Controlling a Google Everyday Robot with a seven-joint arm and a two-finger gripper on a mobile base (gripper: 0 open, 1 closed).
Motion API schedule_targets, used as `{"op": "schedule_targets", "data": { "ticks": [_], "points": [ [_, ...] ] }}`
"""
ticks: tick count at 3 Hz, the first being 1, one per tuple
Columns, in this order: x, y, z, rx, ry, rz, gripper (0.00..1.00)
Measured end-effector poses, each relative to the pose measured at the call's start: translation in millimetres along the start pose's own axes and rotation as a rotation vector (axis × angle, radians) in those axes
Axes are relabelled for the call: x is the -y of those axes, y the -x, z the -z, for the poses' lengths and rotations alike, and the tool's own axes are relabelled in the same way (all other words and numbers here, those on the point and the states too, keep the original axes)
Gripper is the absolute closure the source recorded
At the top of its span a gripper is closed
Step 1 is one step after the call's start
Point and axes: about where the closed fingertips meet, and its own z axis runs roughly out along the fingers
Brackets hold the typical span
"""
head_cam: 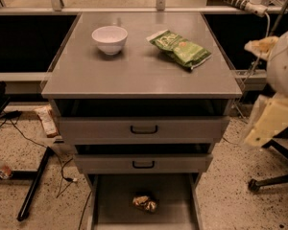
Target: Pick orange can from bottom drawer and place on counter
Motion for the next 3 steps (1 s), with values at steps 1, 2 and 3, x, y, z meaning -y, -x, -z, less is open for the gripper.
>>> {"op": "schedule_targets", "data": {
  "ticks": [1,2,3],
  "points": [
    [-24.7,-21.5,-43.0,0.04,0.02,0.002,0.0],
    [-53.1,-46.3,-93.1,0.082,0.06,0.038,0.0],
    [-53.4,-46.3,-93.4,0.082,0.061,0.037,0.0]
  ]
}}
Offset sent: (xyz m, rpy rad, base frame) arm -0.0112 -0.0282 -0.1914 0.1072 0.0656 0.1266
